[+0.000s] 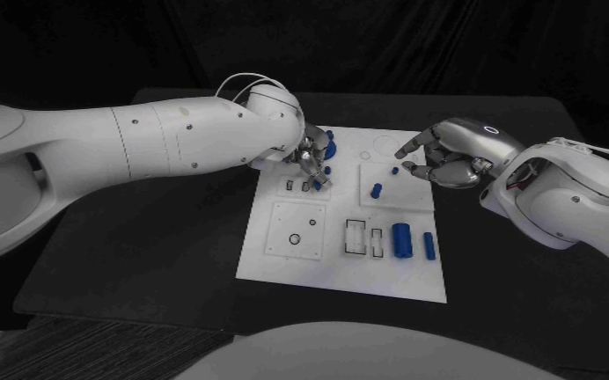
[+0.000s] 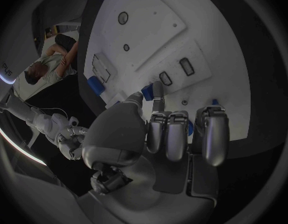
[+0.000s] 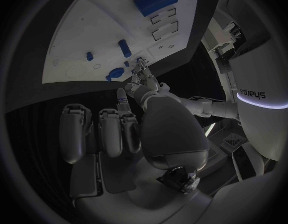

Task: Assemble the parts on the task board

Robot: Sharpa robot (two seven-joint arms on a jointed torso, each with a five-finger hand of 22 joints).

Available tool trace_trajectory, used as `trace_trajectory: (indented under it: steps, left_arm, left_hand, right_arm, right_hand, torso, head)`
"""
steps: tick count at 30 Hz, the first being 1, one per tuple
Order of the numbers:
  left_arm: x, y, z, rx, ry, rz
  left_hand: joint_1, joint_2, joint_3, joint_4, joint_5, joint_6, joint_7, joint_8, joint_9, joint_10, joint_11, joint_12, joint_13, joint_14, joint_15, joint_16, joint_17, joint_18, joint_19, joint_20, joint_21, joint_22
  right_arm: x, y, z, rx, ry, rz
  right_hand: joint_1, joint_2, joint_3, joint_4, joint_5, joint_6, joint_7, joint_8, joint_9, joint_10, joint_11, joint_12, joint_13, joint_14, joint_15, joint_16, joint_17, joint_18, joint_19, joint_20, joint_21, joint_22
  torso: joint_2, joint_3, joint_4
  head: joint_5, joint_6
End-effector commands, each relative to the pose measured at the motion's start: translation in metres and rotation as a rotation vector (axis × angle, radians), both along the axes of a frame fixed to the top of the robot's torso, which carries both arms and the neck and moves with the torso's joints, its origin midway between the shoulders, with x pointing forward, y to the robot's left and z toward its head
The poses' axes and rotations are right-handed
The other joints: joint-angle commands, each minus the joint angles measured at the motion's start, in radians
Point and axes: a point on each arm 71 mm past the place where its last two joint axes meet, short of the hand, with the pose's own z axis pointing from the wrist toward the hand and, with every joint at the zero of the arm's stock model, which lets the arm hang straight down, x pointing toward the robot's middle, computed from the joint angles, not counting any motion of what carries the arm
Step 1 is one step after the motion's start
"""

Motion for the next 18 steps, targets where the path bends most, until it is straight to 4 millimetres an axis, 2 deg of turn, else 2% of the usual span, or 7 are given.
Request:
trace_trajectory:
  steps: [1, 4, 10, 18]
  left_arm:
    - [-0.0014, -0.0016, -0.0016, -0.005, 0.016, -0.009]
    - [-0.0015, -0.0017, -0.0018, -0.009, 0.017, -0.011]
    - [-0.0017, -0.0020, -0.0023, -0.012, 0.019, -0.014]
    - [-0.0015, -0.0004, -0.0027, -0.011, 0.019, -0.010]
  left_hand:
    - [0.022, -0.004, 0.019, -0.006, 0.066, -0.009, -0.002, -0.010, 0.009, 0.106, 0.002, 0.003, 0.263, 0.104, 0.005, 0.007, 0.263, -0.003, 0.034, 0.006, -0.005, 0.218]
    - [0.040, -0.009, 0.044, -0.014, 0.124, -0.009, -0.005, -0.018, 0.019, 0.106, 0.000, 0.003, 0.263, 0.104, 0.003, 0.007, 0.263, -0.004, 0.034, 0.005, -0.005, 0.218]
    - [0.069, -0.025, 0.108, -0.034, 0.145, -0.008, -0.007, -0.031, 0.035, 0.106, -0.002, 0.003, 0.263, 0.104, 0.002, 0.007, 0.263, -0.004, 0.034, 0.003, -0.006, 0.218]
    - [0.082, -0.067, 0.241, -0.072, 0.145, -0.005, -0.007, -0.045, 0.063, 0.106, -0.003, 0.003, 0.263, 0.104, 0.001, 0.007, 0.263, -0.003, 0.034, 0.001, -0.006, 0.218]
  right_arm:
    - [0.0004, -0.0009, -0.0015, -0.006, 0.006, -0.016]
    - [0.0003, -0.0009, -0.0019, -0.006, 0.007, -0.016]
    - [0.0003, -0.0011, -0.0028, -0.006, 0.008, -0.017]
    - [0.0008, -0.0013, -0.0038, -0.007, 0.009, -0.018]
  right_hand:
    - [0.005, 0.007, 0.004, 0.001, 0.004, 0.007, -0.003, 0.004, 0.001, 0.105, 0.007, -0.003, 0.263, 0.075, 0.006, -0.002, 0.101, 0.010, 0.049, 0.006, -0.005, 0.219]
    - [0.005, 0.008, 0.005, 0.001, 0.004, 0.007, -0.003, 0.004, 0.001, 0.105, 0.007, -0.003, 0.263, 0.075, 0.006, -0.003, 0.100, 0.009, 0.050, 0.006, -0.005, 0.219]
    - [0.005, 0.008, 0.005, 0.001, 0.004, 0.008, -0.002, 0.004, 0.001, 0.105, 0.007, -0.003, 0.263, 0.075, 0.007, -0.003, 0.100, 0.010, 0.049, 0.006, -0.006, 0.218]
    - [0.005, 0.009, 0.005, 0.001, 0.004, 0.009, -0.002, 0.004, 0.002, 0.105, 0.008, -0.003, 0.263, 0.075, 0.007, -0.003, 0.099, 0.011, 0.048, 0.006, -0.009, 0.217]
  torso:
    - [0.000, 0.0003, 0.0004]
    - [0.000, 0.0002, 0.0001]
    - [-0.001, -0.0001, 0.0001]
    - [-0.001, -0.0001, -0.0007]
  head:
    - [-0.001, 0.000]
    - [-0.001, 0.000]
    - [0.000, 0.000]
    - [0.002, 0.000]
